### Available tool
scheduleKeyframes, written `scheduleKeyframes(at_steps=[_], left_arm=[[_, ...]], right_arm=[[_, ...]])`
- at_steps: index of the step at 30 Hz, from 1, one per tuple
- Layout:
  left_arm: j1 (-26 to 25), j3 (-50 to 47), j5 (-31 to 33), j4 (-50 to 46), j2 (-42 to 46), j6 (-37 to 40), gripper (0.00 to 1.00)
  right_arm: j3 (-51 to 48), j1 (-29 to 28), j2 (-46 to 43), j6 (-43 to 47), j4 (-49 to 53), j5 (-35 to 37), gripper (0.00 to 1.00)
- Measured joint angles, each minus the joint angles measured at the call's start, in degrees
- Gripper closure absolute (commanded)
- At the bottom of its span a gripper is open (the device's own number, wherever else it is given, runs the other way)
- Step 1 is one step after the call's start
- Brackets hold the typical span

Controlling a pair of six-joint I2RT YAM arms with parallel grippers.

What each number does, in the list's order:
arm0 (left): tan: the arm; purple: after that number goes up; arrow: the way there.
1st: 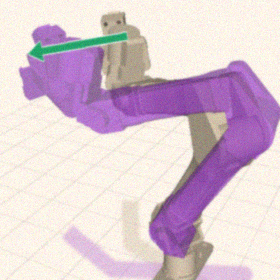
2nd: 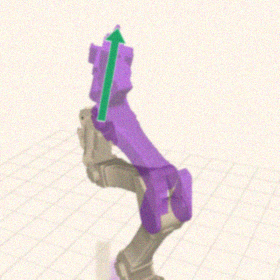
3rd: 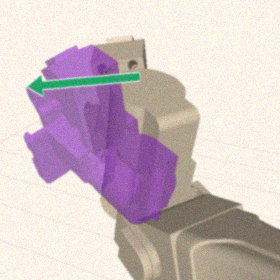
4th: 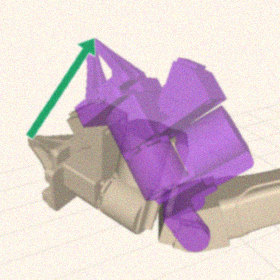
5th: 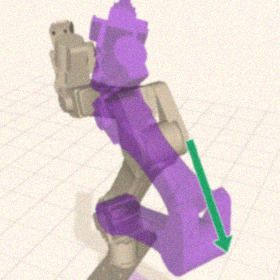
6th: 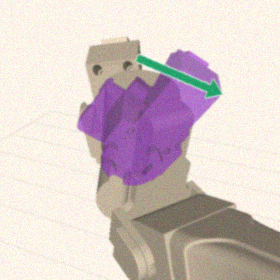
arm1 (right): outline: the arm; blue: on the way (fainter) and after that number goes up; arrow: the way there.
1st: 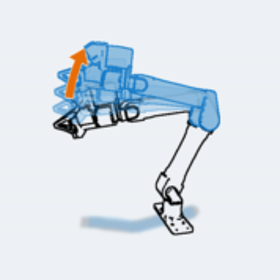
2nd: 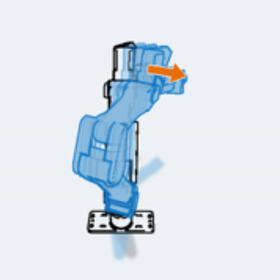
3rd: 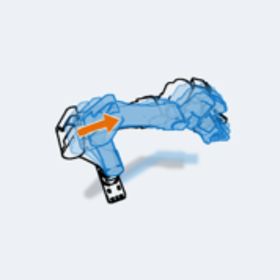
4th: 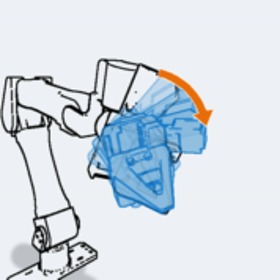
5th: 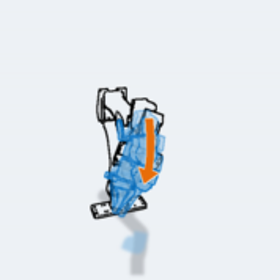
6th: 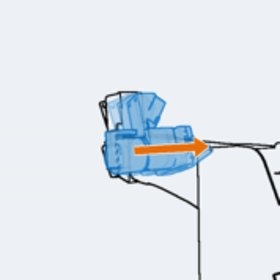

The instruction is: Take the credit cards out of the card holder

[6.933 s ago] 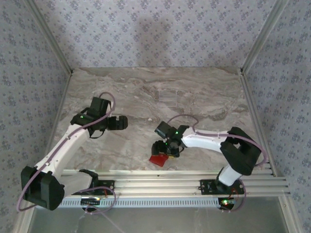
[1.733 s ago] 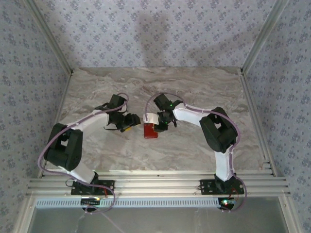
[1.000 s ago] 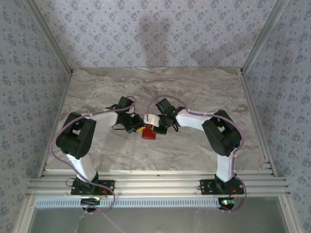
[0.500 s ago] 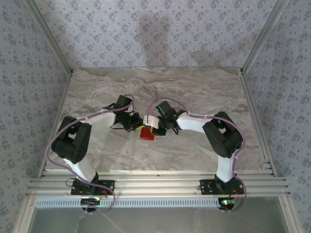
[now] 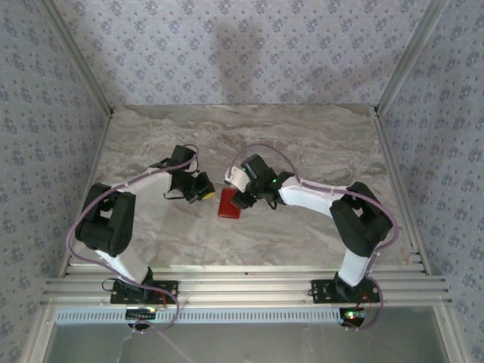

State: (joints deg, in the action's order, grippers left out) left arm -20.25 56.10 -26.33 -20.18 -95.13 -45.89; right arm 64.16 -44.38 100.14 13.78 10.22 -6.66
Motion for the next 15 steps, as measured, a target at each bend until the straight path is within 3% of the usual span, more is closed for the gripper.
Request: scheduleKeyframes(at_steps=[6, 15], left_arm=[[3.89, -0.04, 0.0, -1.33, 2.8, 1.38, 0.89], [6.34, -0.44, -0.07, -2.71, 3.65, 2.99, 0.89]], right_arm=[[11.28, -3.45, 1.53, -21.7, 12.11, 8.02, 0.46], [17.79, -4.5, 7.23, -45.03, 25.64, 11.89, 0.31]])
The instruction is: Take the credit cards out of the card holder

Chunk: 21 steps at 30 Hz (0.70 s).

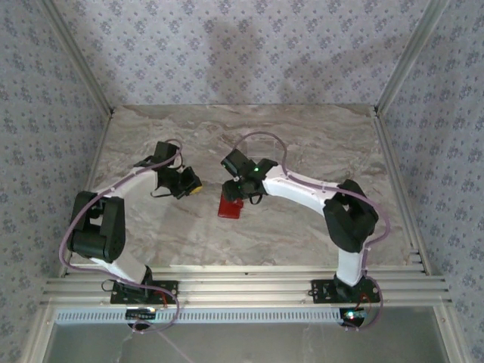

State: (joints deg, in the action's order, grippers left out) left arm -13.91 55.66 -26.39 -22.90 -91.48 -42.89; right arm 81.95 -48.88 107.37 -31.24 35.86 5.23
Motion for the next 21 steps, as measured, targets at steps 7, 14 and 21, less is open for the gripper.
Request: scheduleKeyframes(at_steps=[7, 14, 21], left_arm=[[0.04, 0.0, -0.42, -0.09, 0.0, 0.24, 0.89], [0.04, 0.0, -1.14, -0.09, 0.0, 0.33, 0.88], [0.04, 0.0, -1.27, -0.09, 0.0, 0.39, 0.89]], right_arm=[[1.29, -0.02, 4.5, -7.61, 2.58, 0.55, 0.3], [1.79, 0.26, 6.45, -10.29, 2.82, 0.37, 0.34], [1.79, 0.87, 6.56, -11.43, 3.06, 0.37, 0.39]])
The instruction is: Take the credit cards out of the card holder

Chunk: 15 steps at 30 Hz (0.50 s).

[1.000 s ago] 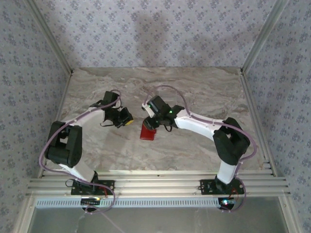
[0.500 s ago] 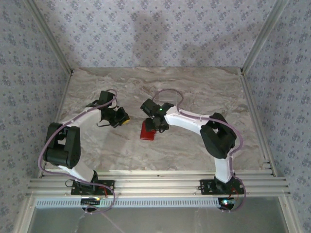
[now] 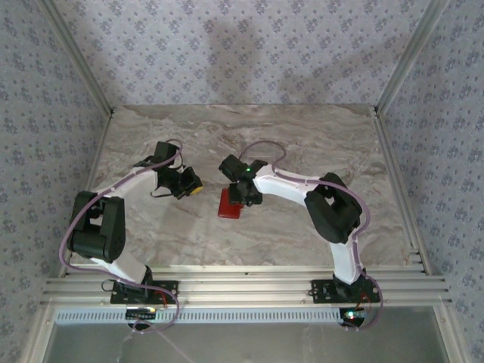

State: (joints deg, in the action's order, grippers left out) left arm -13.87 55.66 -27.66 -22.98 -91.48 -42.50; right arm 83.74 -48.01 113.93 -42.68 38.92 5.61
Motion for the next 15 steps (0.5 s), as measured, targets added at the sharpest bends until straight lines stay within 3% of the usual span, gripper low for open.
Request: scheduleKeyframes(at_steps=[7, 15], left_arm=[[0.0, 0.0, 0.0, 0.0, 0.0, 0.02, 0.88], [0.0, 0.0, 0.0, 0.0, 0.0, 0.0, 0.88]], right_arm=[[0.09, -0.02, -0.02, -0.46, -1.18, -0.46, 0.31], [1.86, -0.07, 0.31, -0.48, -1.16, -0.9, 0.3]])
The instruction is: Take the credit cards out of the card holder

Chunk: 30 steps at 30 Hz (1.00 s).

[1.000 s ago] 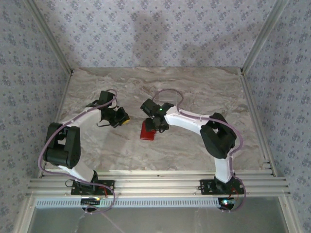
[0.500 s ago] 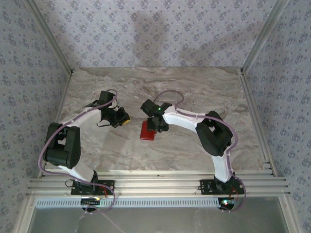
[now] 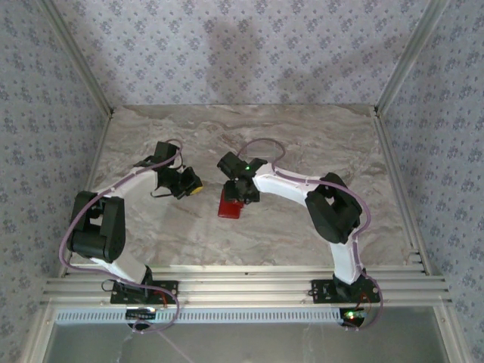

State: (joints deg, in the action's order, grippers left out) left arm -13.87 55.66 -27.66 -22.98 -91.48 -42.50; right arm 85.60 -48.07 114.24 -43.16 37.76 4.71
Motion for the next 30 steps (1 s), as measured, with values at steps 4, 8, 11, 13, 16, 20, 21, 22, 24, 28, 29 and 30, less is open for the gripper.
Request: scheduleKeyframes(at_steps=[4, 8, 11, 13, 16, 20, 21, 22, 24, 28, 29, 30], left_arm=[[0.0, 0.0, 0.0, 0.0, 0.0, 0.02, 0.88], [0.0, 0.0, 0.0, 0.0, 0.0, 0.0, 0.88], [0.0, 0.0, 0.0, 0.0, 0.0, 0.0, 0.89], [0.0, 0.0, 0.0, 0.0, 0.0, 0.0, 0.88], [-0.02, 0.0, 0.0, 0.0, 0.0, 0.0, 0.88], [-0.13, 0.0, 0.02, -0.02, 0.0, 0.02, 0.88], [-0.17, 0.0, 0.04, -0.09, 0.0, 0.02, 0.88], [-0.31, 0.02, 0.17, -0.24, 0.0, 0.02, 0.88], [-0.79, 0.04, 0.5, -0.72, -0.02, 0.04, 0.88], [-2.45, 0.42, 1.46, -1.9, -0.11, 0.26, 0.88], [-2.86, 0.72, 1.64, -2.16, -0.24, 0.42, 0.88], [-3.23, 0.98, 1.79, -2.34, -0.37, 0.48, 0.87]], right_arm=[[0.17, 0.22, 1.44, 0.0, 0.09, -0.04, 0.3], [0.17, 0.46, 1.92, -0.15, 0.72, 0.0, 0.32], [0.15, 0.48, 1.92, -0.22, 1.03, 0.02, 0.35], [0.15, 0.48, 1.75, -0.44, 1.27, 0.07, 0.38], [-0.28, 0.5, 0.83, -0.85, 1.4, 0.13, 0.46], [-0.85, 0.94, -0.85, -1.03, 1.75, 0.22, 0.57], [-1.14, 1.14, -1.2, -1.07, 1.62, 0.13, 0.58], [-1.66, 1.38, -1.6, -1.14, 1.44, -0.2, 0.6], [-3.06, 1.9, -2.23, -1.46, 0.74, -1.01, 0.64], [-6.19, 2.93, -2.64, -2.12, -0.66, -2.93, 0.68], [-6.71, 3.13, -2.64, -2.34, -0.92, -3.23, 0.69], [-7.17, 3.23, -2.71, -2.47, -1.25, -3.48, 0.71]])
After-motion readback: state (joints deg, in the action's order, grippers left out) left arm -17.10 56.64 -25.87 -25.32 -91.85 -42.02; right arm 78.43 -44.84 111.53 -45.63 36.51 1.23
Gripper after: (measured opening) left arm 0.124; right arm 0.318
